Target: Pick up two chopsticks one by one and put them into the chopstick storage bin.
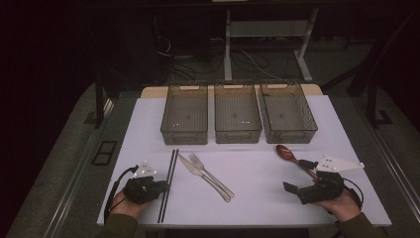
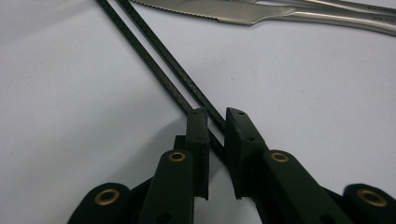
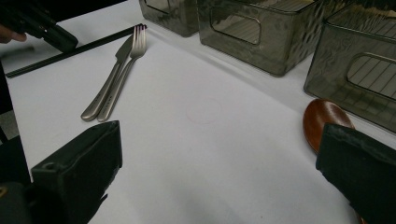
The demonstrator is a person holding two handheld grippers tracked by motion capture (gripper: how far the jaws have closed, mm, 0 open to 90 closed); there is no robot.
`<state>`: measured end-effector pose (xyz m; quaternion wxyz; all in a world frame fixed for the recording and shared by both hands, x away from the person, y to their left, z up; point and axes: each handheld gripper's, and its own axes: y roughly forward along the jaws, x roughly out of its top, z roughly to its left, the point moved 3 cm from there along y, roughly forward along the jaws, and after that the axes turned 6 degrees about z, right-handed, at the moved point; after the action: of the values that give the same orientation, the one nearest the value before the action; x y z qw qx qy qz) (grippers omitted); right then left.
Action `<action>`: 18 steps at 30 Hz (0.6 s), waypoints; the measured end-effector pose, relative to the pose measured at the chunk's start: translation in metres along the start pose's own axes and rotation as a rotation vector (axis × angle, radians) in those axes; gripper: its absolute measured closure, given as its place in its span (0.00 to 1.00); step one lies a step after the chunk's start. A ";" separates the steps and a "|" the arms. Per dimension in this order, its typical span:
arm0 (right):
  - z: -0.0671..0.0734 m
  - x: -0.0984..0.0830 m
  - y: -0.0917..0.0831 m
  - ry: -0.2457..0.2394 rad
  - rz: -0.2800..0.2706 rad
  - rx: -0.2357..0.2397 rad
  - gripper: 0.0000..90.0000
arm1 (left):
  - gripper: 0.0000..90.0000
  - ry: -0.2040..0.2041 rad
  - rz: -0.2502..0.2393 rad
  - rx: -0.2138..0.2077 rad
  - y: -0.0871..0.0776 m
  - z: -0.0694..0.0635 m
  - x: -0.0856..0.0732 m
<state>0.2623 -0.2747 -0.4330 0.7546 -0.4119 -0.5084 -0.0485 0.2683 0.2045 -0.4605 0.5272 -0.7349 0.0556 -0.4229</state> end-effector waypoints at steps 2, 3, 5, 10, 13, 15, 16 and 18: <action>0.000 0.000 0.000 0.000 0.000 0.000 0.01 | 0.87 0.001 0.003 0.007 0.000 0.000 0.000; 0.000 0.000 0.000 0.000 0.000 0.000 0.01 | 0.87 0.001 0.004 0.012 -0.001 0.001 0.000; 0.000 0.000 0.000 0.000 0.000 0.000 0.01 | 0.87 0.003 0.005 0.017 -0.001 0.001 0.000; 0.000 0.000 0.000 0.000 0.000 0.000 0.01 | 0.87 0.007 0.020 0.036 -0.004 0.005 -0.002; 0.000 0.000 0.000 -0.001 0.000 0.000 0.01 | 0.87 0.004 0.024 0.040 -0.005 0.008 -0.003; 0.000 0.000 0.000 -0.001 0.000 0.000 0.01 | 0.87 0.003 0.025 0.041 -0.006 0.009 -0.004; 0.000 0.000 0.000 -0.001 -0.001 0.000 0.01 | 0.87 0.004 0.029 0.046 -0.007 0.011 -0.004; 0.000 0.000 0.000 -0.001 0.000 0.000 0.01 | 0.87 0.007 0.033 0.051 -0.008 0.012 -0.005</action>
<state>0.2623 -0.2750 -0.4329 0.7543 -0.4119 -0.5090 -0.0484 0.2707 0.2191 -0.4580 0.5526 -0.7187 0.0586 -0.4178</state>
